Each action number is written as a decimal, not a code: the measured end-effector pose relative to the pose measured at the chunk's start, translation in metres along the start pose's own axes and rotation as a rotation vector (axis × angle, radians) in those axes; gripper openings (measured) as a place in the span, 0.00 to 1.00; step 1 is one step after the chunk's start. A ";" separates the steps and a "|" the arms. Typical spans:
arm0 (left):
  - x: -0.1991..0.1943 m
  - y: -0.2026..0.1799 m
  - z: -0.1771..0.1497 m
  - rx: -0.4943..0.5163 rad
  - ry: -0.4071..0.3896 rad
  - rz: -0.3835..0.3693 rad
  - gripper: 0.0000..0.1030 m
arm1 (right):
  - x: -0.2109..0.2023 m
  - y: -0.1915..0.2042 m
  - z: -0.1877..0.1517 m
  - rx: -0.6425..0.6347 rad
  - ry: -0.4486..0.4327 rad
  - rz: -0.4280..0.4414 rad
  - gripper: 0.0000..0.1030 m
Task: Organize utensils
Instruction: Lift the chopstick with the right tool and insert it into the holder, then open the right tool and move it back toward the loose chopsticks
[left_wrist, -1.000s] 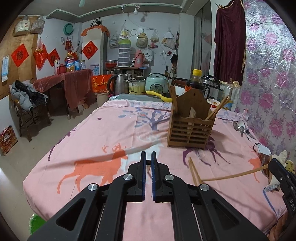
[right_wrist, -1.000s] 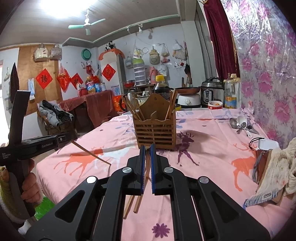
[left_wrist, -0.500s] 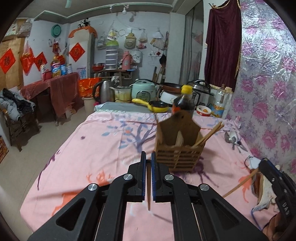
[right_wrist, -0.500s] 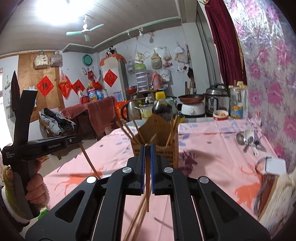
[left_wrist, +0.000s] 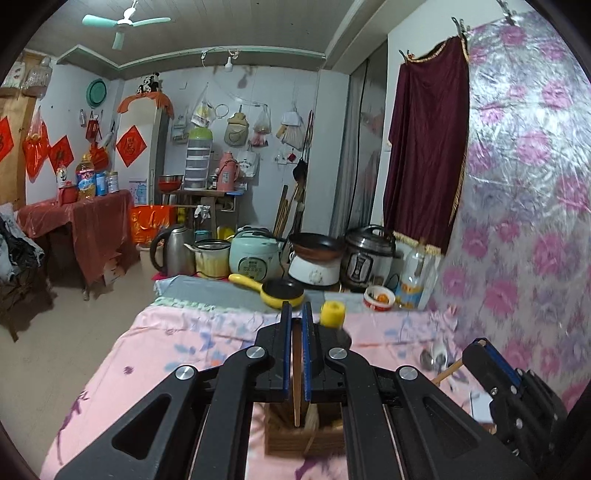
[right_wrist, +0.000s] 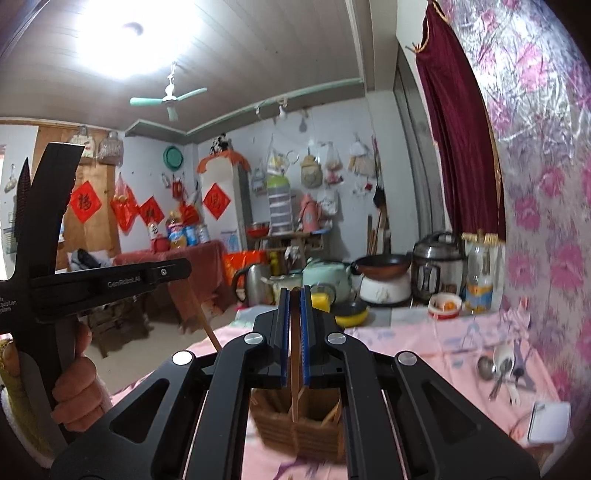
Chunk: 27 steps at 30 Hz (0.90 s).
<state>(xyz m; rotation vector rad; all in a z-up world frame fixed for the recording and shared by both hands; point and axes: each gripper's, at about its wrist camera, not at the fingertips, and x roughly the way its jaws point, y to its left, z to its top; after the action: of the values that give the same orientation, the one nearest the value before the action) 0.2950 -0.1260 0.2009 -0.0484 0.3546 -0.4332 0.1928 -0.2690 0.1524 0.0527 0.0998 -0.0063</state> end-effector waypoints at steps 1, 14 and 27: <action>0.009 0.001 0.001 -0.009 0.007 -0.003 0.06 | 0.011 -0.003 -0.001 0.001 -0.001 -0.009 0.06; 0.076 0.040 -0.075 -0.070 0.168 0.086 0.59 | 0.058 -0.029 -0.050 0.067 0.134 -0.019 0.20; -0.045 0.087 -0.093 -0.140 0.085 0.253 0.84 | -0.042 -0.001 -0.035 0.102 0.044 -0.012 0.41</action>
<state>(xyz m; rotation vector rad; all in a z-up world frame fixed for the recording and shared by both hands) 0.2600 -0.0253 0.1173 -0.1203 0.4684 -0.1604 0.1474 -0.2681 0.1221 0.1539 0.1433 -0.0222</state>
